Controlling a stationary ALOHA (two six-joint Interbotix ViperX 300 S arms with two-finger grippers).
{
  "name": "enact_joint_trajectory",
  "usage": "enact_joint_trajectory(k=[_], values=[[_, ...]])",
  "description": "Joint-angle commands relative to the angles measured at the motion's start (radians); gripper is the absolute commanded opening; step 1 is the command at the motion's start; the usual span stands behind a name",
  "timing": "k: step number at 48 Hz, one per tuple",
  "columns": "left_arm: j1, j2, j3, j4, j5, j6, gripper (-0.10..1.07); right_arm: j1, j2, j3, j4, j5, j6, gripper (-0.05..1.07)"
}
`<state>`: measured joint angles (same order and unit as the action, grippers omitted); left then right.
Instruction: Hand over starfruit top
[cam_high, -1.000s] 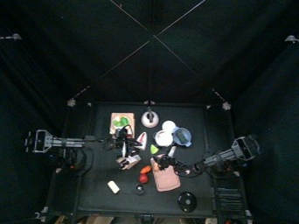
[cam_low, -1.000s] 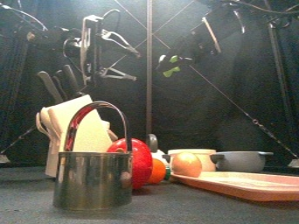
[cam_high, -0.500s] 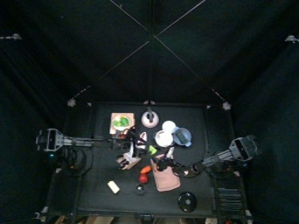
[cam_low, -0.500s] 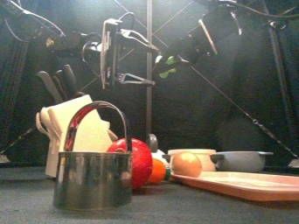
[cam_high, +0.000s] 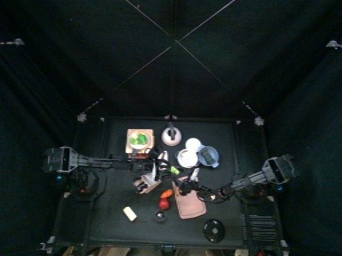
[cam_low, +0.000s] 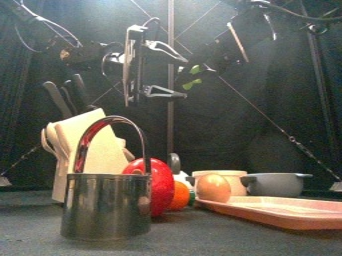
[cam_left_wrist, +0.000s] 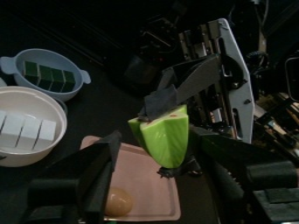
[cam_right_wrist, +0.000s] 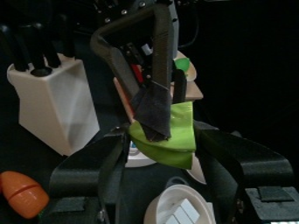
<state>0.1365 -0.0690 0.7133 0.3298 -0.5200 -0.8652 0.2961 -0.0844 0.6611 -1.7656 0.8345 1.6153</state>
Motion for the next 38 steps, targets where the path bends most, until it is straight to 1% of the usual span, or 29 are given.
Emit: enact_joint_trajectory(k=[1,6,13,19,24,28,30,38], values=[[0.003,-0.005,-0.023,-0.003,-0.011,0.002,0.86,-0.003,-0.017,-0.015,-0.002,0.006,0.002,0.72],[0.002,-0.003,-0.02,-0.003,-0.012,0.002,0.77,-0.003,-0.015,-0.015,0.003,0.006,0.002,0.73],[0.002,-0.005,-0.02,-0.003,-0.011,0.0,0.72,-0.005,-0.014,-0.017,0.032,0.011,0.003,0.76],[0.003,-0.005,-0.02,-0.015,-0.012,0.0,0.72,-0.012,-0.011,-0.017,0.063,0.012,0.002,0.85],[0.008,-0.005,-0.02,-0.021,-0.012,0.0,0.71,-0.012,-0.008,-0.021,0.063,0.008,0.002,0.96],[0.009,-0.005,-0.02,-0.02,-0.012,0.0,0.71,-0.012,-0.002,-0.023,0.063,0.008,0.002,1.03],[0.009,-0.005,-0.02,-0.021,-0.012,0.0,0.71,-0.012,0.0,-0.025,0.063,0.008,0.002,1.05],[0.011,-0.008,-0.009,-0.02,-0.012,0.0,0.71,-0.012,-0.002,-0.025,0.064,0.012,0.0,1.04]])
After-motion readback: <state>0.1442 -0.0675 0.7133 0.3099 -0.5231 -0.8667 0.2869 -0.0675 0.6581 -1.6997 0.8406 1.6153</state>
